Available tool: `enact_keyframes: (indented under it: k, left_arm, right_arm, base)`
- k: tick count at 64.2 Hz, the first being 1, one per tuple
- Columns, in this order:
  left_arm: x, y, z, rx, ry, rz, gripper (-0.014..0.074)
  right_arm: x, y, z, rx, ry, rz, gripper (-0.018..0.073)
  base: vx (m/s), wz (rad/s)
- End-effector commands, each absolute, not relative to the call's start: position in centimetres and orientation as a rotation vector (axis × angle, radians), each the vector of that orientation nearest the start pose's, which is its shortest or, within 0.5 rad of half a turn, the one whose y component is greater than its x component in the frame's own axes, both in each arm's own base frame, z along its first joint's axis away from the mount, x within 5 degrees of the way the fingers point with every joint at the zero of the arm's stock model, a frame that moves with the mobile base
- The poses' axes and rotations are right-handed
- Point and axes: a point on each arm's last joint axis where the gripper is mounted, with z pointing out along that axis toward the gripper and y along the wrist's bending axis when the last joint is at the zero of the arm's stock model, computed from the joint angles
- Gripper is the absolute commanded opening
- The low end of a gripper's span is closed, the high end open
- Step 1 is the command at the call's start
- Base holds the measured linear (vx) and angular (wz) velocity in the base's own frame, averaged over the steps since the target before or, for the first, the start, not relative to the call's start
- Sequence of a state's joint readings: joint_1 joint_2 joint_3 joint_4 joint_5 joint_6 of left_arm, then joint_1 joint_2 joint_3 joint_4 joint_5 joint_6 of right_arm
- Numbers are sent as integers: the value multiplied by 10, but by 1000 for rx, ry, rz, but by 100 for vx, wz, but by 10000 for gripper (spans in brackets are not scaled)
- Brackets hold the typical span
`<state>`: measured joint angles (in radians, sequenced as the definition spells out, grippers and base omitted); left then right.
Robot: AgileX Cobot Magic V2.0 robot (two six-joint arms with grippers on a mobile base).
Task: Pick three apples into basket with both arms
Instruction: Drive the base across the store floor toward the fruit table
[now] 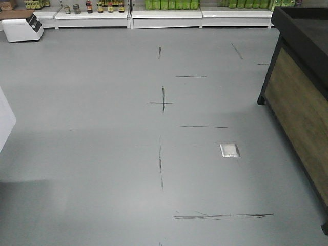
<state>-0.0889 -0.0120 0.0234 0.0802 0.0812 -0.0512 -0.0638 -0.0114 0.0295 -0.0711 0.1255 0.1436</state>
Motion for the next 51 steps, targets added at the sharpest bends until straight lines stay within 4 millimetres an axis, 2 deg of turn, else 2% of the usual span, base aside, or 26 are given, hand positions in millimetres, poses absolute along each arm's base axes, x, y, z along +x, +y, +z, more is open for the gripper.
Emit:
enact_keyframes:
  k: [1, 51]
  left_arm:
    - [56, -5, 198, 79, 1504, -59, -7]
    - [56, -5, 198, 79, 1504, -59, -7]
  right_arm:
    - [56, -4, 196, 104, 1551, -10, -3]
    - [56, -4, 196, 104, 1551, -10, -3]
  base:
    - [0, 0]
    - [0, 0]
